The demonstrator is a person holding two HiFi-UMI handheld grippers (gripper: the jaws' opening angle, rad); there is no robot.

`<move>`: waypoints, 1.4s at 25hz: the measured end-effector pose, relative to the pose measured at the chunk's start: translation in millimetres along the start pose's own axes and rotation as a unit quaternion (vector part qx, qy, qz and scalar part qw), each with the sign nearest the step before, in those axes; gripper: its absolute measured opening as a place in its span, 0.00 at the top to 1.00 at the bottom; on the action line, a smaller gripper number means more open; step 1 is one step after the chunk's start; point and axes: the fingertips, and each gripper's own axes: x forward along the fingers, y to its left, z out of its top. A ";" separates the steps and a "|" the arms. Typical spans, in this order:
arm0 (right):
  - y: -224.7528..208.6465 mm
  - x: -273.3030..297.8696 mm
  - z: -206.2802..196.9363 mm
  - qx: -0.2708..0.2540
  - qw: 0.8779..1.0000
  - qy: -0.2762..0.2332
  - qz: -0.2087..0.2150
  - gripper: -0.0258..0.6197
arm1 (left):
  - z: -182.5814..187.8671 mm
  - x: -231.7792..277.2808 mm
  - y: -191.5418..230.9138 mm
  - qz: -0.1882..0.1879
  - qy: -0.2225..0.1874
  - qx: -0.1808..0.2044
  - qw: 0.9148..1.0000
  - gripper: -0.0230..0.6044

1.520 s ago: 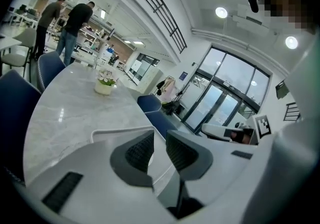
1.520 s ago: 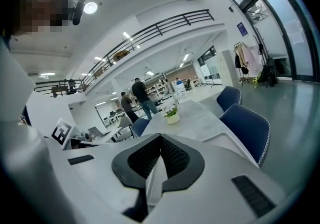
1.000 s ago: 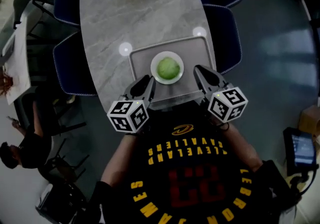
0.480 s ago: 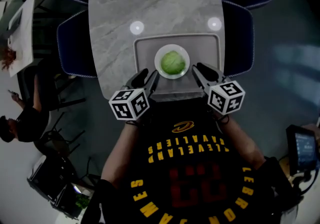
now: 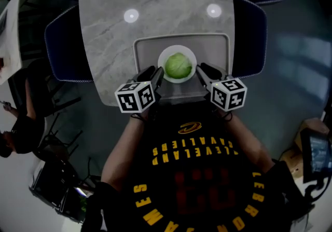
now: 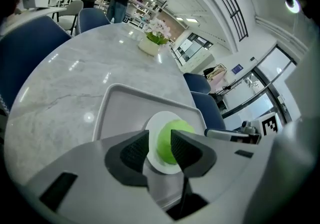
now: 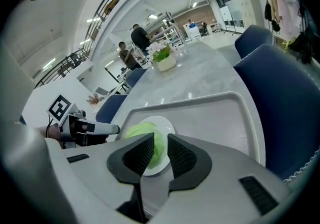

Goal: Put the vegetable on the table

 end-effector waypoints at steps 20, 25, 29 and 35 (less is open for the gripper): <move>-19.7 32.9 -30.6 0.068 0.996 0.059 -0.021 0.83 | -28.7 29.6 19.4 -0.014 0.083 -0.029 0.996 0.77; -20.1 33.7 -33.2 0.105 0.993 0.056 0.005 0.88 | -37.8 31.8 18.1 -0.031 0.097 -0.069 0.992 0.89; -20.7 37.2 -30.1 0.152 0.986 0.057 0.033 0.90 | -36.9 34.3 18.1 -0.058 0.102 -0.106 0.987 0.90; -22.9 39.6 -27.6 0.156 0.985 0.070 0.035 0.90 | -35.9 37.2 19.6 -0.052 0.112 -0.135 0.983 0.90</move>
